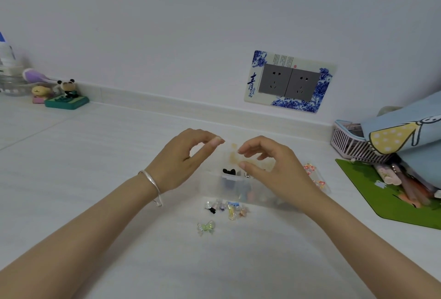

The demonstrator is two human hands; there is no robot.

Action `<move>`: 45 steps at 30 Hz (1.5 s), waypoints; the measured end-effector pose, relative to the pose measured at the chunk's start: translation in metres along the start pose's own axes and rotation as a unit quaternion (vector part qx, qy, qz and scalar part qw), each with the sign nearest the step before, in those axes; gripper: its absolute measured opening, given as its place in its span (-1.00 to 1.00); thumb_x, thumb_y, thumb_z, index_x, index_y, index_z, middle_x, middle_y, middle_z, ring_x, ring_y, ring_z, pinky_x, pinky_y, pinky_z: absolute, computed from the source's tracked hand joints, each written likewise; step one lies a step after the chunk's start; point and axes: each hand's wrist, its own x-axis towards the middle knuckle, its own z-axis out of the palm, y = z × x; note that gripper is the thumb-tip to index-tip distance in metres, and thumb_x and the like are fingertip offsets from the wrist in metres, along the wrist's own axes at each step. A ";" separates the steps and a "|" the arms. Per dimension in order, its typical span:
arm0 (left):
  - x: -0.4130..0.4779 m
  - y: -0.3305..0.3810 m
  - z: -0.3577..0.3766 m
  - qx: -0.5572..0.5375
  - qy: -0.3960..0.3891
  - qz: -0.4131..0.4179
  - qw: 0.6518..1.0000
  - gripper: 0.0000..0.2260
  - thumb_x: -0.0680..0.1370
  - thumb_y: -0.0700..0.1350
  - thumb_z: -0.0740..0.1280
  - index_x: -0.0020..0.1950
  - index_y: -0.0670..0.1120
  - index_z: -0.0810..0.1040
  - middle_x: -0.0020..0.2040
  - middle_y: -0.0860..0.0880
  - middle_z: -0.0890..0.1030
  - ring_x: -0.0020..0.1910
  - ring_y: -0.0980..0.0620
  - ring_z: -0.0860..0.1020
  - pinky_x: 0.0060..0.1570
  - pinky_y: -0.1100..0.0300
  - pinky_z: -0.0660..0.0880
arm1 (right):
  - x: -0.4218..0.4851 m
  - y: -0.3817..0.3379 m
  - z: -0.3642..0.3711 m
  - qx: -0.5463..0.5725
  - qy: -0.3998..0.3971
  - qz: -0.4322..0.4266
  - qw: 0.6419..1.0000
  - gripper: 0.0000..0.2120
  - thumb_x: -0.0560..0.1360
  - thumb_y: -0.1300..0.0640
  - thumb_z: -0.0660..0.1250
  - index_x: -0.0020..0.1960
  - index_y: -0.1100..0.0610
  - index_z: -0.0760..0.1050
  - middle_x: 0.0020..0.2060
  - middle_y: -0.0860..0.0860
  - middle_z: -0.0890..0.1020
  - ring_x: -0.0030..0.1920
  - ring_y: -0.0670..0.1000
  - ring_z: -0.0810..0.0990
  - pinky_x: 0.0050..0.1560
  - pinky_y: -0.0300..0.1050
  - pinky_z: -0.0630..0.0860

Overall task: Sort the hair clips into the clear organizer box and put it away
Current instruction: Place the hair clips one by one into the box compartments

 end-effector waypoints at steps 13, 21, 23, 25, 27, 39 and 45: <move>-0.043 0.018 -0.005 0.122 -0.275 -0.022 0.954 -0.76 0.38 0.18 0.40 0.00 0.16 0.58 -0.04 0.24 0.62 -0.10 0.22 0.53 -0.12 0.30 0.50 | -0.052 0.017 0.014 -0.179 -0.164 0.016 0.970 -0.80 0.46 0.04 0.36 0.08 -0.11 0.52 -0.10 -0.29 0.55 -0.05 -0.30 0.47 -0.06 -0.38 0.40; -0.051 0.013 0.003 0.087 -0.297 -0.044 0.950 -0.86 0.39 0.06 0.43 -0.08 0.09 0.63 -0.10 0.10 0.63 -0.21 0.13 0.57 -0.15 0.23 0.53 | -0.054 0.016 0.016 -0.132 -0.153 0.008 0.979 -0.93 0.45 0.10 0.38 -0.11 -0.05 0.60 -0.20 -0.22 0.59 -0.13 -0.15 0.56 -0.10 -0.27 0.51; -0.050 0.012 0.003 0.064 -0.290 -0.050 0.954 -0.90 0.41 -0.03 0.43 -0.10 0.05 0.65 -0.13 0.08 0.64 -0.21 0.09 0.59 -0.17 0.28 0.53 | -0.052 0.007 0.014 -0.065 -0.130 0.005 0.989 -0.92 0.43 0.15 0.41 -0.14 -0.02 0.62 -0.22 -0.17 0.64 -0.14 -0.16 0.59 -0.11 -0.26 0.52; -0.048 0.013 0.001 0.048 -0.275 -0.043 0.959 -0.90 0.41 -0.10 0.44 -0.09 0.03 0.66 -0.18 0.08 0.65 -0.22 0.09 0.59 -0.23 0.36 0.50 | -0.043 -0.006 0.009 0.024 -0.078 0.009 0.997 -0.91 0.40 0.21 0.45 -0.17 0.03 0.63 -0.24 -0.12 0.67 -0.19 -0.17 0.61 -0.15 -0.32 0.51; -0.044 0.014 -0.004 0.025 -0.239 -0.032 0.970 -0.88 0.41 -0.19 0.43 -0.12 0.01 0.67 -0.27 0.16 0.64 -0.27 0.14 0.59 -0.28 0.45 0.44 | -0.028 -0.014 0.003 0.072 -0.027 -0.001 0.997 -0.91 0.39 0.23 0.46 -0.20 0.05 0.63 -0.26 -0.11 0.68 -0.21 -0.20 0.61 -0.14 -0.36 0.50; -0.019 0.020 -0.023 -0.102 -0.029 -0.047 0.993 -0.93 0.40 -0.19 0.45 -0.16 -0.03 0.65 -0.19 0.04 0.68 -0.26 0.06 0.65 -0.28 0.39 0.50 | 0.000 0.009 0.005 -0.022 -0.034 0.049 0.998 -0.92 0.45 0.09 0.40 -0.07 0.00 0.64 -0.14 -0.16 0.68 -0.05 -0.30 0.58 -0.03 -0.60 0.32; 0.008 0.023 -0.004 -0.090 -0.003 -0.042 0.995 -0.92 0.40 -0.13 0.46 -0.14 0.00 0.65 -0.26 0.09 0.69 -0.18 0.22 0.62 -0.11 0.40 0.46 | -0.018 0.011 -0.005 0.007 0.075 0.014 0.997 -0.91 0.47 0.19 0.36 -0.12 0.05 0.64 -0.17 -0.14 0.69 -0.06 -0.23 0.60 0.02 -0.45 0.40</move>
